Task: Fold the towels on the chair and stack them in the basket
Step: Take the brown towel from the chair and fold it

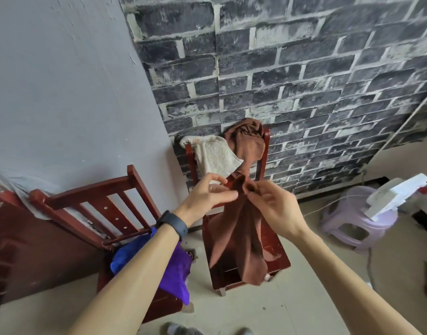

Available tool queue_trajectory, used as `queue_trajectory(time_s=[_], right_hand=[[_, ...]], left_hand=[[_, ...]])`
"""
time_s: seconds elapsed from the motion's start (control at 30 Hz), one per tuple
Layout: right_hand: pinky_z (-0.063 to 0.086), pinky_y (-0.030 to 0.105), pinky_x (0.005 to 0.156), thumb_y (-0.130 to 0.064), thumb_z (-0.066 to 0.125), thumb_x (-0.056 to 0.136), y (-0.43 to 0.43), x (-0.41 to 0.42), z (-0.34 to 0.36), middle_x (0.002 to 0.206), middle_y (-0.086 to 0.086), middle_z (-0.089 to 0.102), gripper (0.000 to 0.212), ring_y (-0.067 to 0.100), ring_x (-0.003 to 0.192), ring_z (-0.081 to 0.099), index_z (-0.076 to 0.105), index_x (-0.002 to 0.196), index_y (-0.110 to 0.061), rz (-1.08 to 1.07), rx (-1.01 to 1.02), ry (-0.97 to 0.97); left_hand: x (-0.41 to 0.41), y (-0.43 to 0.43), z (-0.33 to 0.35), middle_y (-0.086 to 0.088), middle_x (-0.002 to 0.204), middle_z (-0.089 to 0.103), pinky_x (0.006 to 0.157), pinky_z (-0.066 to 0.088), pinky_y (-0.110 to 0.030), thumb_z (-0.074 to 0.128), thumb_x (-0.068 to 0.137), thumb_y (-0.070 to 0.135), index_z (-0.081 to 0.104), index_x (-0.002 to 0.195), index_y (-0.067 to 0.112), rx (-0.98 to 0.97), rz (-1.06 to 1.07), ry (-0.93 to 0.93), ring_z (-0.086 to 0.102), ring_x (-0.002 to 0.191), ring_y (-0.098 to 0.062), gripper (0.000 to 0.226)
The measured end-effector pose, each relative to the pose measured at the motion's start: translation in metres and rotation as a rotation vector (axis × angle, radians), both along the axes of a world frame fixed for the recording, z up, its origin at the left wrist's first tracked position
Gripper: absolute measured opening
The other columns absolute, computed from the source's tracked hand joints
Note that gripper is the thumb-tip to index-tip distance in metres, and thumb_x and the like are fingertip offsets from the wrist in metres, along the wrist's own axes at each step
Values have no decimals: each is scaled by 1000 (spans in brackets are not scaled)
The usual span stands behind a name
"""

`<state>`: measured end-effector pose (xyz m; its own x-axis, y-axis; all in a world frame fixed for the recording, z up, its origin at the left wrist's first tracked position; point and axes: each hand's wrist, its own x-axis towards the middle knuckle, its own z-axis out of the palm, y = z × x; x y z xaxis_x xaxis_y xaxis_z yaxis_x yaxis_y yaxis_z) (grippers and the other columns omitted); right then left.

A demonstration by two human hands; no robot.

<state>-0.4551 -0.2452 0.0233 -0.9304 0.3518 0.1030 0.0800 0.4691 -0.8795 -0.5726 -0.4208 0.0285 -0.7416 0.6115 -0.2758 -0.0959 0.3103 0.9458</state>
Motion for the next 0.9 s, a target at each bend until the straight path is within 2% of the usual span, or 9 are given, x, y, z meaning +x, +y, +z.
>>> queue_trajectory(time_s=[0.1,0.2,0.3,0.43,0.53,0.63,0.73,0.83,0.9], right_hand=[[58,51,74,-50,65,83,12,2,4,83,0,70,21,22,76,71,64,94,-33,-77,-132,-7],[60,55,76,-47,66,82,22,4,3,91,7,72,22,25,82,74,63,95,-29,-97,-257,-27],[61,47,79,-21,66,95,28,9,0,97,14,74,5,28,87,74,63,98,-19,-94,-408,-39],[58,28,68,-5,56,99,28,16,3,95,13,75,10,21,83,74,61,107,-6,-41,-487,-71],[59,32,72,-3,52,100,29,17,-2,95,13,74,13,21,85,74,57,111,0,-34,-517,-103],[60,34,73,1,46,101,38,19,-8,91,11,70,9,20,83,71,50,107,5,-95,-554,-101],[56,35,75,4,43,100,55,27,-19,88,6,69,18,18,82,67,57,107,-5,-167,-499,-151],[47,36,75,6,40,95,74,39,-44,98,9,66,36,22,87,59,62,104,-21,-177,-225,-288],[48,38,76,0,41,95,79,47,-58,97,7,65,32,26,91,60,60,100,-25,-160,-74,-418]], left_hand=[[19,-3,-35,10,98,71,91,51,-30,87,60,51,62,103,33,-182,-92,114,66,96,-6,53],[40,4,-65,18,95,72,91,54,-30,77,73,50,65,97,33,-291,-95,231,66,91,4,32],[47,8,-78,22,96,72,93,54,-31,68,77,56,67,101,33,-321,-83,264,65,92,6,33],[55,18,-74,17,99,73,89,46,-18,67,81,57,59,113,34,-326,-189,257,63,93,7,40],[52,24,-80,10,90,70,68,43,-18,60,87,51,60,104,27,-409,-185,371,66,83,-9,29],[46,14,-87,13,85,64,64,43,-17,58,91,46,55,100,31,-493,-236,368,64,79,-11,18],[36,-7,-90,8,94,66,71,53,-29,58,93,41,56,109,30,-641,-342,487,67,86,-18,20],[17,-29,-90,3,98,63,71,50,-30,60,90,41,59,107,28,-791,-433,691,62,93,-20,21],[6,-40,-87,3,98,62,74,46,-30,62,89,41,61,104,31,-857,-466,750,58,97,-18,19]])
